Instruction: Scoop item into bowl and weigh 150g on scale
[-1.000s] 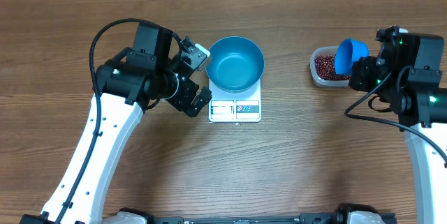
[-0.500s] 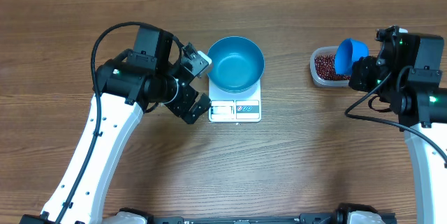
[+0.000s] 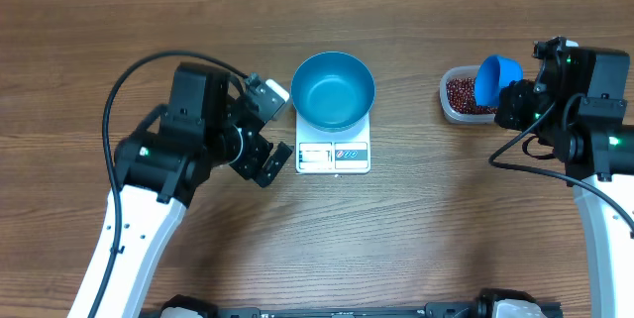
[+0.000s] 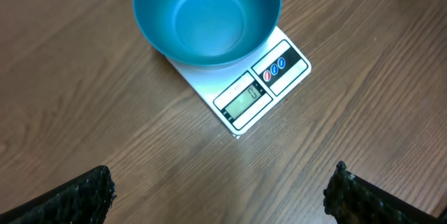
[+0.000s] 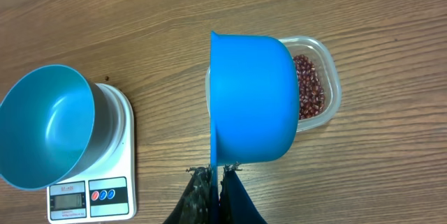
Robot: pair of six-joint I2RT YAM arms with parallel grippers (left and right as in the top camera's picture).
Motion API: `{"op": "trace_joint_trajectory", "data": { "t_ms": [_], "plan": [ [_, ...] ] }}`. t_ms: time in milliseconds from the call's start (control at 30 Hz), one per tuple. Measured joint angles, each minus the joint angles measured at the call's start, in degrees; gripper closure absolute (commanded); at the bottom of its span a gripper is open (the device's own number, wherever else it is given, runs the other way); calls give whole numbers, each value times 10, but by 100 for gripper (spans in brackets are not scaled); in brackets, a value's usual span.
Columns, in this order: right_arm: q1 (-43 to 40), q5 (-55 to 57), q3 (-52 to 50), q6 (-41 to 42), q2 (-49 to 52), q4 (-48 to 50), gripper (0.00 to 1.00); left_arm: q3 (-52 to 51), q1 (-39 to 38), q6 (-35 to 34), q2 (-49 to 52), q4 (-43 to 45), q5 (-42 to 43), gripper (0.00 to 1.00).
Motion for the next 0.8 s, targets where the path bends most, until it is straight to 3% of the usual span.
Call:
{"op": "trace_joint_trajectory", "data": {
  "t_ms": [800],
  "plan": [
    [0, 0, 0, 0, 0, 0, 96, -24, 0, -12, 2, 42, 3, 0]
  ]
}}
